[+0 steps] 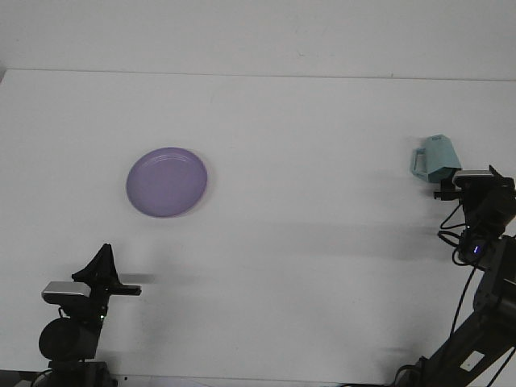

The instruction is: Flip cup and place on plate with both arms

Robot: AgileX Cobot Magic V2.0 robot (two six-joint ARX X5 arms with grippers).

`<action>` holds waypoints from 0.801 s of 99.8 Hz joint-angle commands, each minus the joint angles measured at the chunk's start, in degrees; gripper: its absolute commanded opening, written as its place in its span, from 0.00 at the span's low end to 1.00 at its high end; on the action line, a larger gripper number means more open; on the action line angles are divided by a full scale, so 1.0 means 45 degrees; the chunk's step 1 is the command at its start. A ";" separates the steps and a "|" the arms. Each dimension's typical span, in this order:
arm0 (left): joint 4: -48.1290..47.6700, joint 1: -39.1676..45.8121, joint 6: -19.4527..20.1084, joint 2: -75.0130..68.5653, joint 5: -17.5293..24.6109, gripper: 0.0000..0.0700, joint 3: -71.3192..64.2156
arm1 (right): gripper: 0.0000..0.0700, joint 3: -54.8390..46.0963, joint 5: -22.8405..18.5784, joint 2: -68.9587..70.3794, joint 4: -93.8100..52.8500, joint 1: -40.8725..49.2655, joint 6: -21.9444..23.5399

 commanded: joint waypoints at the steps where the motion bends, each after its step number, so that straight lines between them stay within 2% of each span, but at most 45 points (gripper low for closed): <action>1: 0.0107 0.0000 -0.0039 -0.0005 0.0015 0.02 -0.0223 | 0.73 0.0617 -0.0369 0.0583 -0.0257 -0.0204 -0.0228; 14: 0.0112 0.0000 -0.0039 -0.0005 0.0015 0.02 -0.0223 | 0.73 0.1622 -0.1302 0.1209 -0.0690 -0.0423 -0.0233; 56: 0.0102 0.0000 -0.0039 -0.0005 0.0015 0.02 -0.0223 | 0.68 0.4187 -0.3235 0.2803 -0.1836 -0.0471 -0.0325; 68: 0.0078 0.0000 -0.0039 -0.0005 0.0015 0.02 -0.0223 | 0.63 0.4580 -0.4133 0.3060 -0.2001 -0.0471 -0.0325; 80: -0.0034 0.0000 -0.0039 -0.0005 0.0015 0.02 -0.0223 | 0.51 0.4852 -0.4265 0.3196 -0.2059 -0.0447 -0.0364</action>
